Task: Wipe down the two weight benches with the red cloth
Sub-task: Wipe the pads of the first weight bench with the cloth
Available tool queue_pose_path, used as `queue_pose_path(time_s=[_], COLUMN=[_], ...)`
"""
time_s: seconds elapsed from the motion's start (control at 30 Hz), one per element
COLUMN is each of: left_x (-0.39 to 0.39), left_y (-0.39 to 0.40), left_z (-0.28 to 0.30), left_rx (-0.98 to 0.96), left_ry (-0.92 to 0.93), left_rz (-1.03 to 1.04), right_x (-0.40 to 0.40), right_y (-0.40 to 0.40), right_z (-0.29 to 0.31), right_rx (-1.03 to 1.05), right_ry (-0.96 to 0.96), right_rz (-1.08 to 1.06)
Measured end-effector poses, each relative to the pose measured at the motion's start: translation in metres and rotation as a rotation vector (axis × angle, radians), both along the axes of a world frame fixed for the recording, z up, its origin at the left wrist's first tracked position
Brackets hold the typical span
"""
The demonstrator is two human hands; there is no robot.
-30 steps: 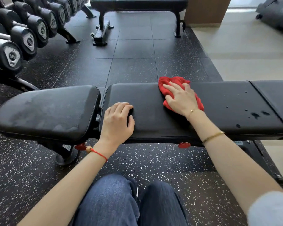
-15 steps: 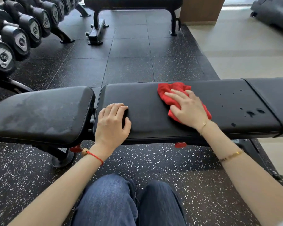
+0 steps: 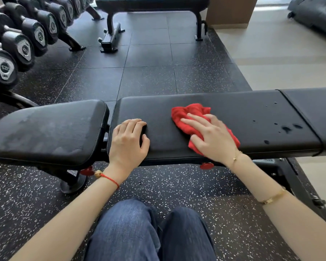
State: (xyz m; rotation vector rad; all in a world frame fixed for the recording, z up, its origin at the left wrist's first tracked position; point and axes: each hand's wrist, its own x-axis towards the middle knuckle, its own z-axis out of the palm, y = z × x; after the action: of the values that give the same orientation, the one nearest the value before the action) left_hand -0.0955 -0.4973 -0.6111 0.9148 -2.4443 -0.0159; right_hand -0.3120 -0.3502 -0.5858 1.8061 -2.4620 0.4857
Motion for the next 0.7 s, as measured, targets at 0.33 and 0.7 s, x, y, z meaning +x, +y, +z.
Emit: queue_pose_path(time_s=[0.33,0.7], left_x=[0.000,0.000], left_y=[-0.001,-0.001], left_z=[0.000,-0.003], left_rx=[0.007,-0.001], left_ry=[0.009,0.012], left_rz=[0.006,0.000], right_x=[0.013,-0.041], right_y=[-0.075,-0.013], right_z=[0.006,0.005], right_rx=[0.124,0.075], right_ry=[-0.052,-0.020], right_rz=[-0.086,-0.256])
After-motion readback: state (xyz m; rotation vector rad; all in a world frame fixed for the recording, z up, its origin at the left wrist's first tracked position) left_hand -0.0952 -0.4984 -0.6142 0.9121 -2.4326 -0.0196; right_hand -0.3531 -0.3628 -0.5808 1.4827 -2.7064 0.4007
